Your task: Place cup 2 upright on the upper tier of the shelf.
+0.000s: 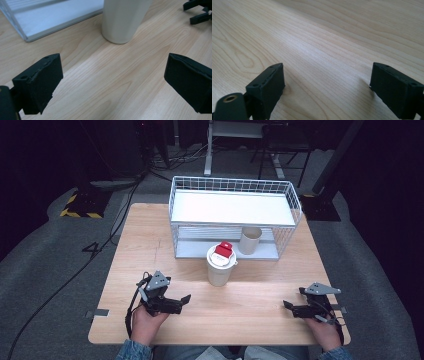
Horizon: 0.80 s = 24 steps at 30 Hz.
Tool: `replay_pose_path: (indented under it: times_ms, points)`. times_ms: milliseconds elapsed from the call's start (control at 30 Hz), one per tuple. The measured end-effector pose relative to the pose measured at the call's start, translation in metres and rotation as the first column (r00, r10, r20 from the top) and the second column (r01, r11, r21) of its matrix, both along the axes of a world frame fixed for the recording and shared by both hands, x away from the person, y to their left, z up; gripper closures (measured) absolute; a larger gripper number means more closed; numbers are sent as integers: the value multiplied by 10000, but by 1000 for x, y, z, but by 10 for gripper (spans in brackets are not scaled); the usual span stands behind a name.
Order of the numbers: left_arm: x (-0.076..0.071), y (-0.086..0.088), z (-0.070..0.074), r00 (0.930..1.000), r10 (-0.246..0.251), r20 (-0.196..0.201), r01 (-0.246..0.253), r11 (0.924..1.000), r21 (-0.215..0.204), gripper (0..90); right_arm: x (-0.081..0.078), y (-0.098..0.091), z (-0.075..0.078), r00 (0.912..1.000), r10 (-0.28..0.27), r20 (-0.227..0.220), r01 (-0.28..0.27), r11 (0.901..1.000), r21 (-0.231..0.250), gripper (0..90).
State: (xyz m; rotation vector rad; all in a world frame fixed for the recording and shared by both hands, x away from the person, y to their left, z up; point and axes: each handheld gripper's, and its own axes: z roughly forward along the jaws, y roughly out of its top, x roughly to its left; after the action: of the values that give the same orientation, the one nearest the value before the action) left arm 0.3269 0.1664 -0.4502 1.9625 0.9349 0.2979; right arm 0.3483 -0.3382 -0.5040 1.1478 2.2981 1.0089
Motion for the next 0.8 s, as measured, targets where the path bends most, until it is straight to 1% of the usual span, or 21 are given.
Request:
replay_pose_path:
  times_ms: [33,67,100,167,233,267,367,433,467,500,533,600,633,667,700,733,800]
  points:
    - [-1,-2,1,10000,-60,44,60,10000,-10,26,0,1,0,10000,44,-19,-44,9999,-123,128]
    - [-1,-4,3,9999,-146,50,146,9999,-31,26,0,2,0,10000,63,26,-63,9999,-133,129]
    - [-1,-4,3,9999,-146,50,146,9999,-31,25,0,2,0,10000,63,26,-63,9999,-133,129]
    - [-1,-9,6,9995,-314,35,315,9995,-96,26,1,1,-1,9999,94,-124,-95,9999,-38,127]
    - [0,-12,7,9993,-365,-21,364,9991,-236,25,2,1,-1,9998,76,-179,-76,10000,-36,119]
    - [1,-14,8,9989,-464,-12,464,9987,-205,25,2,1,-1,9998,65,-195,-65,10000,-37,116]
    - [2,-19,11,9986,-525,1,525,9984,-193,25,3,2,-1,9998,40,-204,-41,10000,-44,112]
    - [3,-25,16,9978,-641,141,642,9979,-74,24,4,3,-1,9998,25,-214,-26,10000,-47,105]
    - [3,-27,17,9978,-642,172,644,9979,-115,24,4,3,-1,9998,10,-220,-11,10000,-52,103]
    - [4,-29,19,9974,-659,290,662,9978,-90,24,4,4,-1,9998,-18,-220,17,10000,-45,102]
    - [5,-31,20,9975,-661,265,667,9975,-219,22,4,4,-1,9997,-33,-227,32,10000,-46,101]
    - [6,-36,23,9970,-672,396,682,9974,-245,14,4,4,-1,9997,-37,-225,36,10000,-46,101]
    - [6,-36,23,9970,-672,396,682,9974,-245,11,4,4,-1,9997,-37,-225,36,10000,-46,101]
    - [8,-42,26,9967,-637,508,652,9974,-292,10,4,4,-1,9997,-47,-223,45,10000,-59,100]
    - [8,-42,26,9967,-637,508,652,9974,-292,7,4,4,-1,9997,-47,-223,45,10000,-59,100]
    - [10,-47,29,9955,-670,669,694,9970,-340,7,4,4,-1,9997,-47,-222,45,10000,-58,101]
    - [14,-52,30,9956,-671,659,697,9969,-373,4,4,4,-1,9997,-47,-222,45,10000,-59,101]
